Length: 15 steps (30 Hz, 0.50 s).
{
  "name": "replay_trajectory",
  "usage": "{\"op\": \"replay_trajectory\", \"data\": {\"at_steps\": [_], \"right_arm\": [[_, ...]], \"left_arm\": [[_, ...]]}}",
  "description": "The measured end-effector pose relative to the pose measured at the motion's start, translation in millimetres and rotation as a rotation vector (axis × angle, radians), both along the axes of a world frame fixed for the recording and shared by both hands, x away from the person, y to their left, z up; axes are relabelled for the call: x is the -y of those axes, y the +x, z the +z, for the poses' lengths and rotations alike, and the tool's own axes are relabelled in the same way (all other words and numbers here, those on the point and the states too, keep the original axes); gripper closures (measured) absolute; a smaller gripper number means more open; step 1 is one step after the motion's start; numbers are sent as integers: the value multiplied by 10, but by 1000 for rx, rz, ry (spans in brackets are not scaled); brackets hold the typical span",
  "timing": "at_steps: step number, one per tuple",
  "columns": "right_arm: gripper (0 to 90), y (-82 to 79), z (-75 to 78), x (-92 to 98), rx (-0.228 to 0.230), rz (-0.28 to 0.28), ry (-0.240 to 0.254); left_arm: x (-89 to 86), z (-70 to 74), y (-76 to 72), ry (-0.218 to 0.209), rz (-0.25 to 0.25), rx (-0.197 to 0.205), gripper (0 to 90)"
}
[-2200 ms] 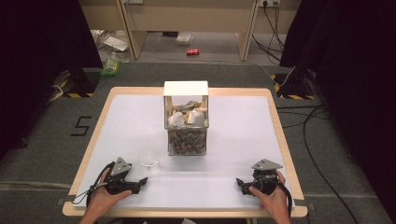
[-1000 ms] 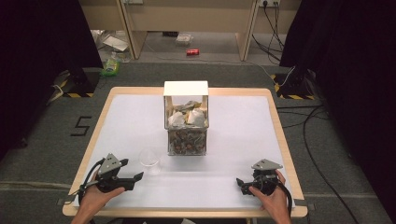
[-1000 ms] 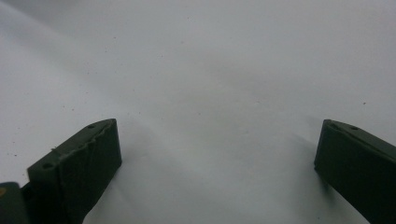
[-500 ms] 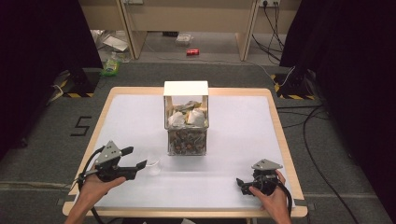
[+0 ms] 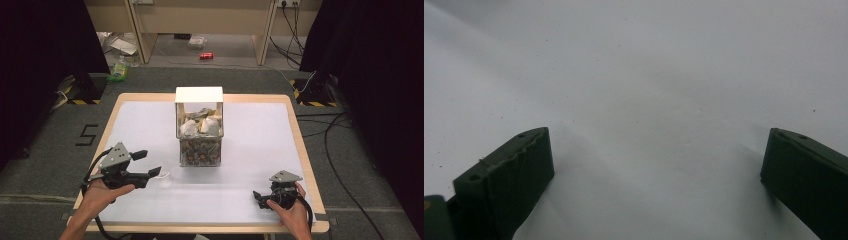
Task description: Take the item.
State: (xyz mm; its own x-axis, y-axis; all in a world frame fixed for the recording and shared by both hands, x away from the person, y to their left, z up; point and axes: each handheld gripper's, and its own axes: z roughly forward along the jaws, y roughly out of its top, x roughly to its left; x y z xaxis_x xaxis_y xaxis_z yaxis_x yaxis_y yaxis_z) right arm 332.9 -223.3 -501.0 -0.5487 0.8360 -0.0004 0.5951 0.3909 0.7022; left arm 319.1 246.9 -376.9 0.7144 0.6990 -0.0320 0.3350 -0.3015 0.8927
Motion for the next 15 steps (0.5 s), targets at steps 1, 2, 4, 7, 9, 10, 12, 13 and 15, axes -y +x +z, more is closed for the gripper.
{"op": "replay_trajectory", "data": {"at_steps": [1, 2, 4, 7, 9, 10, 12, 13, 15], "right_arm": [[11, 0, 0, 0, 0, 0, 0], [11, 0, 0, 0, 0, 0, 0], [11, 1, -1, 0, 1, 0, 0], [11, 1, 0, 1, 0, 0, 0], [11, 0, 0, 0, -1, -1, 1], [11, 0, 0, 0, 0, 0, 0], [11, 0, 0, 0, 0, -1, 0], [11, 0, 0, 0, 0, -1, 0], [11, 0, 0, 0, 0, 0, 0]], "left_arm": [[5, 14, -1, -1, -3, 1, 261], [12, 28, 1, -3, -5, 3, 264], [27, 58, 8, -12, -10, 3, 271], [65, 115, 27, -23, -25, 5, 280], [97, 164, 42, -29, -34, 12, 290], [112, 193, 49, -29, -36, 20, 298], [142, 254, 63, -39, -46, 29, 313], [142, 254, 63, -39, -46, 29, 320], [192, 336, 93, -40, -60, 42, 332]]}}
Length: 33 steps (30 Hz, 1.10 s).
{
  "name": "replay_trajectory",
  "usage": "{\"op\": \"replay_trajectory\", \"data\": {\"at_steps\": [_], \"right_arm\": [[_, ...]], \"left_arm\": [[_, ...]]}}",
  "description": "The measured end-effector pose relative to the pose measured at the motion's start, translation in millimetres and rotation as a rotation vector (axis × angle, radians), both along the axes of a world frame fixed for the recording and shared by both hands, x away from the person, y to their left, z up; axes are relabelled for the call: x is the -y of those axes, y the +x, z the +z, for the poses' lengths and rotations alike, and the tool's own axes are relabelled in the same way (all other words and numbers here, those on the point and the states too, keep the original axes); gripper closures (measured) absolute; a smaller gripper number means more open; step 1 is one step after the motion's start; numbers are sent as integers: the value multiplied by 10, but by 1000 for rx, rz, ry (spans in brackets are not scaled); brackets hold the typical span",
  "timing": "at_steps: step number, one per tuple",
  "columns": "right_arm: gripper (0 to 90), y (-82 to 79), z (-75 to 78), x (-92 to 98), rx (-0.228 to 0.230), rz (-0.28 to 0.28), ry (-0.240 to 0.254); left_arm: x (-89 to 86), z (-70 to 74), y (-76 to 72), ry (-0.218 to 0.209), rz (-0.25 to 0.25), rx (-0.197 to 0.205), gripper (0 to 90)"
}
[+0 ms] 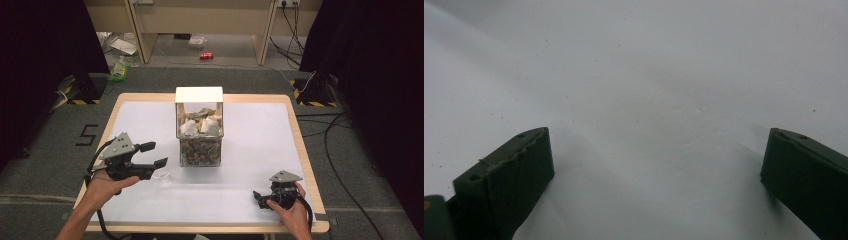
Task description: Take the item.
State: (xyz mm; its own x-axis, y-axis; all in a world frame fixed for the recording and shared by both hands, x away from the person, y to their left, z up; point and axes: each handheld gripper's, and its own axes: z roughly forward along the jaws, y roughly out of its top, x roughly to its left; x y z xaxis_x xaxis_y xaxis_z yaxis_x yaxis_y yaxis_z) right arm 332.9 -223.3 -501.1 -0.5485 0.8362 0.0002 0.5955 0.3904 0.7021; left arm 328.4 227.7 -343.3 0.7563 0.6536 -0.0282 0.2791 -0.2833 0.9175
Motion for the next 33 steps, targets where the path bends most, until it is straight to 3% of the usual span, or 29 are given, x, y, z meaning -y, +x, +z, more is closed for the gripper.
{"op": "replay_trajectory", "data": {"at_steps": [6, 13, 21, 33], "right_arm": [[11, 1, 0, 2, 2, 2, -1], [11, 5, 0, 6, 6, 7, -5], [11, 4, 0, 6, 6, 6, -5], [11, 3, 1, 7, 5, 6, -6]], "left_arm": [[109, 129, 94, -13, -22, 19, 383], [257, 230, 232, 1, -41, 47, 447], [420, 244, 483, 15, -44, 34, 508], [636, 230, 675, 45, -76, 17, 604]]}}
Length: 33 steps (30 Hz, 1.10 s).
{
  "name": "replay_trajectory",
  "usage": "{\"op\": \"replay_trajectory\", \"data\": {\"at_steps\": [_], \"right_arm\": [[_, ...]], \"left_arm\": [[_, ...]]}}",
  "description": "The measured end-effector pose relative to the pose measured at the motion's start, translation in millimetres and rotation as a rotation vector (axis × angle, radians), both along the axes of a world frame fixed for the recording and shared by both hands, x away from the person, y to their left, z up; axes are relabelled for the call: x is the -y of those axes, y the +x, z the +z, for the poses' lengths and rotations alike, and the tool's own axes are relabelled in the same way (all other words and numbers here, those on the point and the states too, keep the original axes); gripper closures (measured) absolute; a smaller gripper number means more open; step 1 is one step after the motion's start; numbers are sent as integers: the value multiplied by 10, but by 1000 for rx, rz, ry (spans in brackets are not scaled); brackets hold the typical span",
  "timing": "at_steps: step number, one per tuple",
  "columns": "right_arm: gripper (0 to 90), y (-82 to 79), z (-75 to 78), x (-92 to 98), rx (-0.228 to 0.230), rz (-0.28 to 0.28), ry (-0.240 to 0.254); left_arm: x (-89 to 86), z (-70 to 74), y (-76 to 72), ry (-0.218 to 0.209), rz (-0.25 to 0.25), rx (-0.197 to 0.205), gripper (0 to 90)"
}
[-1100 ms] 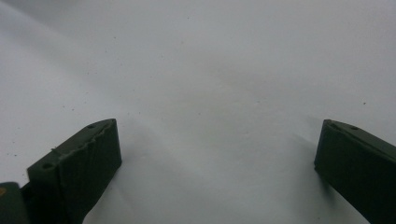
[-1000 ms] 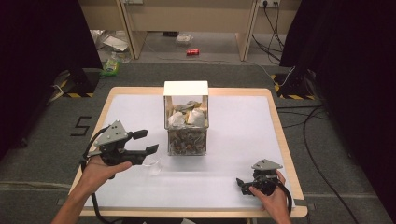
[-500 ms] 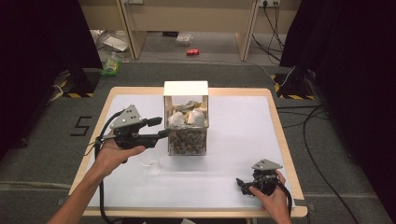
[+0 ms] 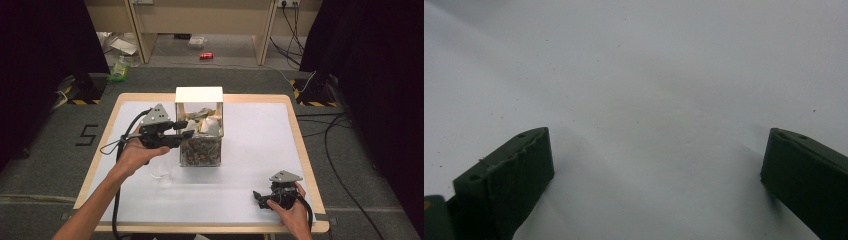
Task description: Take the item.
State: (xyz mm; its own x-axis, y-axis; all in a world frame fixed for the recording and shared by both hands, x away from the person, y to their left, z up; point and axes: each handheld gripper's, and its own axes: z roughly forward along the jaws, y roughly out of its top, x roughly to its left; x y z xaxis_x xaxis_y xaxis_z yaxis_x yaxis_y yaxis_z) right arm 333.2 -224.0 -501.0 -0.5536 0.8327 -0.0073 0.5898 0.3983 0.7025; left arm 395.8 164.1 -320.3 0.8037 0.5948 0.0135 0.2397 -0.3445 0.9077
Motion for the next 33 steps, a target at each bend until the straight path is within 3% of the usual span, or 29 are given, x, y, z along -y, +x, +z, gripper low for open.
{"op": "replay_trajectory", "data": {"at_steps": [11, 17, 22, 33], "right_arm": [[11, 0, 0, 1, 1, 1, -2], [11, 0, 0, 2, 1, 2, -1], [11, 0, 0, 2, 1, 2, -1], [11, -1, 0, 2, 1, 3, -1]], "left_arm": [[79, -63, 136, 22, -16, -50, 668], [105, -87, 176, 32, -15, -66, 787], [104, -66, 171, 25, 1, -52, 889], [78, 50, 142, -23, 0, -33, 893]]}}
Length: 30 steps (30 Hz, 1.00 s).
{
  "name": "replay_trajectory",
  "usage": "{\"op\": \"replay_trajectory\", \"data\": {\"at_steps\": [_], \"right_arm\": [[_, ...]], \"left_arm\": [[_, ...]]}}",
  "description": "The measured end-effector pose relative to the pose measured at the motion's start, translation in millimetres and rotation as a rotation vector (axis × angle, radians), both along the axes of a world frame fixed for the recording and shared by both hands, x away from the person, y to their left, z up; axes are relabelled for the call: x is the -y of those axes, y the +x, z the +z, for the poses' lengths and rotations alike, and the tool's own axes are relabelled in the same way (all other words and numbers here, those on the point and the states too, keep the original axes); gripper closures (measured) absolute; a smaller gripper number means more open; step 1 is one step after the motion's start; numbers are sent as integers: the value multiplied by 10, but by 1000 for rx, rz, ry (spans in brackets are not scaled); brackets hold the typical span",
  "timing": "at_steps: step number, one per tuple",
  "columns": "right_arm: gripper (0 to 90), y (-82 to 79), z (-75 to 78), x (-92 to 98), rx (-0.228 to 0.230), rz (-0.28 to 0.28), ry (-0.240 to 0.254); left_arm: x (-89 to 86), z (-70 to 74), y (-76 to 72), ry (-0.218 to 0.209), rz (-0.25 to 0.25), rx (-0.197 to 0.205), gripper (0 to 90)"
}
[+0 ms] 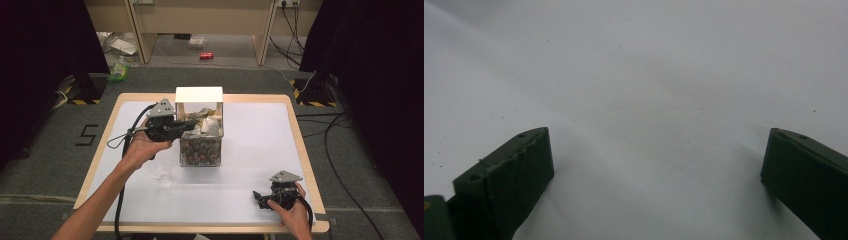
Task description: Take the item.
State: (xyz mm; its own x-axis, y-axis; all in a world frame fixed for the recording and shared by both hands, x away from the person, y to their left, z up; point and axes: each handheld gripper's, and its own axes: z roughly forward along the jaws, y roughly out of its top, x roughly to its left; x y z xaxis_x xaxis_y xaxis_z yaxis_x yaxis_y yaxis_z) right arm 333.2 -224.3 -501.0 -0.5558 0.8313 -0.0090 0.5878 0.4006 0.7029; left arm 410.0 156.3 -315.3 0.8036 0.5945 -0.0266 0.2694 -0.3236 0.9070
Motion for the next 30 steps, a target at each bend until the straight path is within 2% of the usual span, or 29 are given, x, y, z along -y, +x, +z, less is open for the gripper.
{"op": "replay_trajectory", "data": {"at_steps": [3, 5, 10, 14, 17, 19, 22, 26, 30], "right_arm": [[11, 0, 0, 0, 0, 0, 0], [11, 0, 0, 0, 0, 0, 0], [11, 0, 0, 0, 0, 0, 0], [11, -1, 0, 0, -1, 0, 0], [11, 0, 0, 0, 0, 0, 0], [11, -1, 0, 0, -1, 0, 0], [11, -1, 0, 0, -1, 0, 0], [11, -1, 0, -1, -1, -1, 0], [11, 0, 0, 0, 0, 0, 0]], "left_arm": [[-21, 60, -12, -16, 5, 17, 893], [-44, 101, -18, -41, 1, 19, 893], [-63, 71, 13, -25, 6, 7, 855], [-64, 40, 13, -20, -13, -3, 790], [-50, 26, -1, -11, -28, -18, 713], [-39, 18, -1, -6, -19, -27, 664], [-11, -5, -8, 29, -7, -28, 612], [26, -56, -9, 65, -3, -31, 613], [44, -66, -10, 79, 14, -27, 741]]}}
